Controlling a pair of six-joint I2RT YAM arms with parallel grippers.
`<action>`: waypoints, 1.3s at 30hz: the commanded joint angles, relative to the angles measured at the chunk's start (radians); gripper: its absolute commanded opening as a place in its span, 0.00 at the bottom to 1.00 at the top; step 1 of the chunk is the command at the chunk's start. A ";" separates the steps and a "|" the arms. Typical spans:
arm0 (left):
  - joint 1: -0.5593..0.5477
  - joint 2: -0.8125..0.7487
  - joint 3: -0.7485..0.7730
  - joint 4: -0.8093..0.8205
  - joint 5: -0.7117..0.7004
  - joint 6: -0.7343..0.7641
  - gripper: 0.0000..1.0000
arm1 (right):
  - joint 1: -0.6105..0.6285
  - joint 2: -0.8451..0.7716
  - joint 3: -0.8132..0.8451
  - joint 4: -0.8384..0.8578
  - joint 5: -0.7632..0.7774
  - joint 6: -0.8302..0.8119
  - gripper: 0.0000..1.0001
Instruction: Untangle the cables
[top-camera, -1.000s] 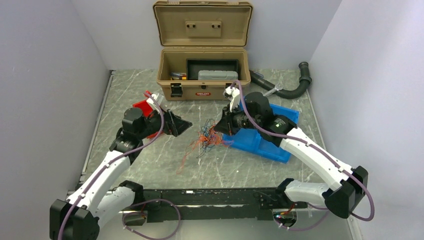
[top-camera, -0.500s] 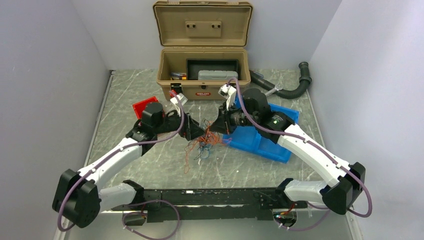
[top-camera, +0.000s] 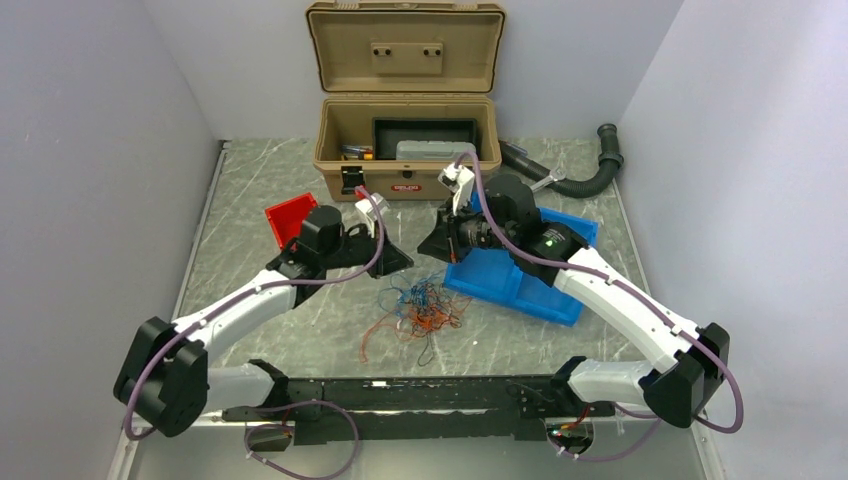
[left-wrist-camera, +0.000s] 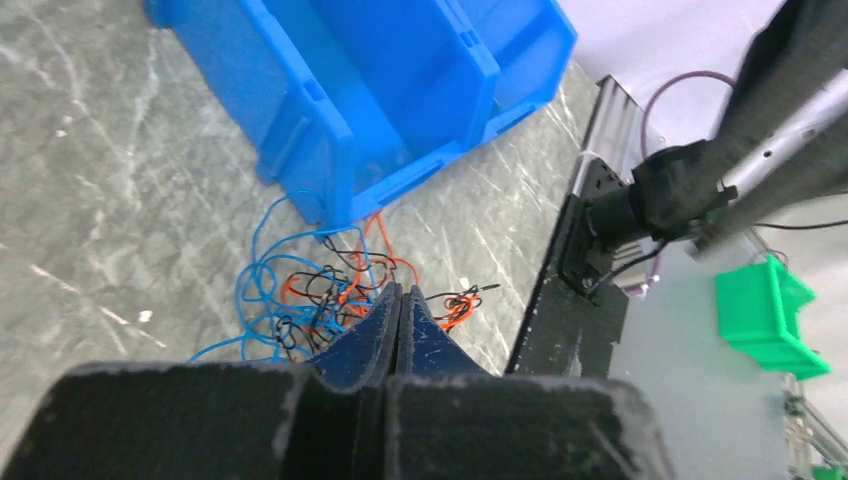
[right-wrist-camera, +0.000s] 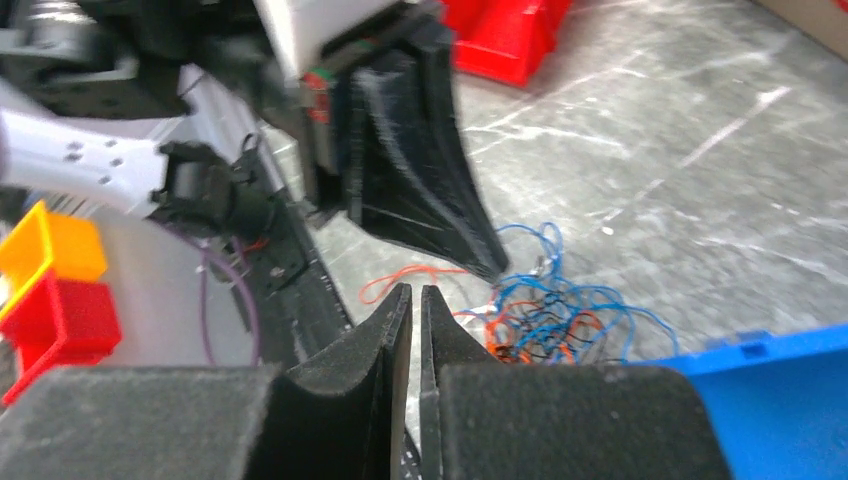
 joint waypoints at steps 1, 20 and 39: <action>0.001 -0.097 0.011 -0.073 -0.146 0.085 0.00 | -0.008 -0.029 0.011 -0.038 0.226 0.026 0.10; -0.267 0.104 0.126 -0.371 -0.358 0.299 0.75 | 0.034 -0.272 -0.524 0.030 0.334 0.344 0.81; -0.347 0.398 0.269 -0.495 -0.341 0.376 0.24 | 0.068 -0.526 -0.737 0.175 0.451 0.462 0.81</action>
